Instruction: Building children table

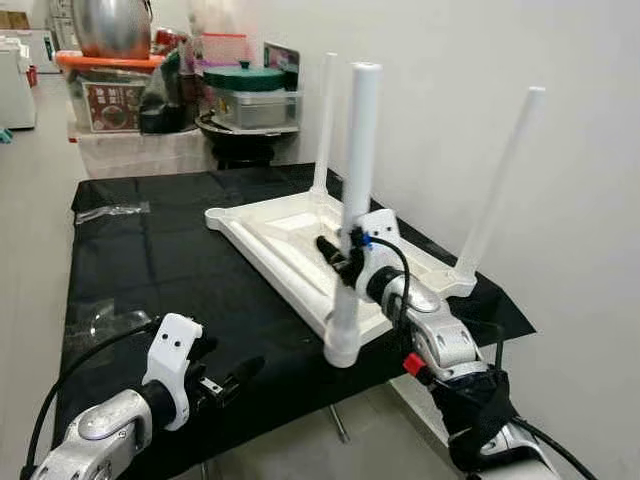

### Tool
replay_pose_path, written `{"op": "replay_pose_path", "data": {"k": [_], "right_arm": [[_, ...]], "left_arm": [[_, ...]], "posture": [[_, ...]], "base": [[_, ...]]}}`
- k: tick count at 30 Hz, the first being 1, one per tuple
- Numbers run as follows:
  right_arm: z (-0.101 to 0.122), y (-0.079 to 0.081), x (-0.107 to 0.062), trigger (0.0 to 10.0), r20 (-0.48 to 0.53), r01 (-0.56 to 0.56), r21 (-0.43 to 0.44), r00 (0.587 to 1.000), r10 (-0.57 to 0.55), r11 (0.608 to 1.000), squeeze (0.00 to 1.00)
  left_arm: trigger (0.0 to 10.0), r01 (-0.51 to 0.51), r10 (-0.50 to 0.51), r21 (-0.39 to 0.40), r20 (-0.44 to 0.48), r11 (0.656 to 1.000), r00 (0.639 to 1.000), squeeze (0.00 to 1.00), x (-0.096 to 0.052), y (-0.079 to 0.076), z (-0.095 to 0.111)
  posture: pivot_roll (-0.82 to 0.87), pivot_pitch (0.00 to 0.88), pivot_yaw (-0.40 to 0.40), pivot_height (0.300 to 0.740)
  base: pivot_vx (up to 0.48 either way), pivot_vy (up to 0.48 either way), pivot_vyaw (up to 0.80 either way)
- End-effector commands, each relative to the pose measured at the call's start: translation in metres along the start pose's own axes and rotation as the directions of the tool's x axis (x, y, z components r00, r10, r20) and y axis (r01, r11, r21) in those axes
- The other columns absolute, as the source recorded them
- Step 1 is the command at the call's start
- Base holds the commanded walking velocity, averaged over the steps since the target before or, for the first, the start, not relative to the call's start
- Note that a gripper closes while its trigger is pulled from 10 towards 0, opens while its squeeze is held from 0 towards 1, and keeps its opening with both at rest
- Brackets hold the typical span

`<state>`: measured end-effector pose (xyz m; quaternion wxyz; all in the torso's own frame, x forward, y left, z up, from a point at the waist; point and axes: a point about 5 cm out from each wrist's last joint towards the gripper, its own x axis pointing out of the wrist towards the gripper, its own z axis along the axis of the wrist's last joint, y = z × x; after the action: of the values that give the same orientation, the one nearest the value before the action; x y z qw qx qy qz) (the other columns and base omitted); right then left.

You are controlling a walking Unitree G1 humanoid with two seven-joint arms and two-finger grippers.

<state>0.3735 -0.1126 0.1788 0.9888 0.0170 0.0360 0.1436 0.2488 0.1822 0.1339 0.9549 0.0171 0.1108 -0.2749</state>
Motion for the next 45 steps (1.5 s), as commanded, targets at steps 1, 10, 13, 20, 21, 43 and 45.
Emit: {"op": "replay_pose_path", "data": {"k": [1, 10, 13, 20, 21, 43, 45], "right_arm": [[-0.057, -0.023, -0.011, 0.0, -0.242, 0.185, 0.135, 0.959, -0.148, 0.974, 0.0], [-0.056, -0.039, -0.018, 0.0, -0.214, 0.373, 0.116, 0.914, -0.343, 0.921, 0.0], [-0.058, -0.038, -0.019, 0.0, -0.217, 0.384, 0.108, 0.909, -0.356, 0.917, 0.0], [-0.055, -0.039, -0.016, 0.0, -0.206, 0.405, 0.096, 0.902, -0.38, 0.909, 0.0], [-0.055, -0.039, -0.016, 0.0, -0.206, 0.405, 0.096, 0.902, -0.38, 0.909, 0.0], [-0.047, -0.054, -0.02, 10.0, -0.17, 0.561, 0.083, 0.822, -0.543, 0.823, 0.0], [-0.047, -0.053, -0.019, 10.0, -0.172, 0.558, 0.084, 0.824, -0.54, 0.826, 0.0]], "left_arm": [[10.0, -0.015, 0.015, -0.007, 0.002, 1.0, 1.0, 0.0, 0.0, 0.002, 0.0], [10.0, -0.03, 0.03, -0.011, 0.002, 0.999, 1.0, 0.0, 0.0, 0.003, -0.002], [10.0, -0.033, 0.033, -0.01, 0.002, 0.999, 0.999, 0.0, 0.001, 0.003, -0.003], [10.0, -0.039, 0.039, -0.01, 0.004, 0.999, 0.999, 0.0, 0.003, 0.004, -0.002], [10.0, -0.039, 0.039, -0.01, 0.004, 0.999, 0.999, 0.0, 0.003, 0.004, -0.002], [10.0, -0.048, 0.048, -0.004, 0.006, 0.999, 0.999, 0.0, 0.006, 0.006, -0.002], [10.0, -0.048, 0.048, -0.004, 0.005, 0.999, 0.999, 0.0, 0.006, 0.006, -0.002]], "posture": [[0.11, 0.0, -0.08, 0.74], [0.11, 0.0, -0.083, 0.74], [0.11, 0.0, -0.083, 0.74], [0.11, 0.0, -0.081, 0.74], [0.11, 0.0, -0.081, 0.74], [0.1, 0.0, -0.071, 0.74], [0.1, 0.0, -0.072, 0.74]], "base": [[0.0, 0.0, 0.0], [0.0, 0.0, 0.0], [0.0, 0.0, 0.0], [0.0, 0.0, 0.0], [0.0, 0.0, 0.0], [0.0, 0.0, 0.0], [0.0, 0.0, 0.0]]}}
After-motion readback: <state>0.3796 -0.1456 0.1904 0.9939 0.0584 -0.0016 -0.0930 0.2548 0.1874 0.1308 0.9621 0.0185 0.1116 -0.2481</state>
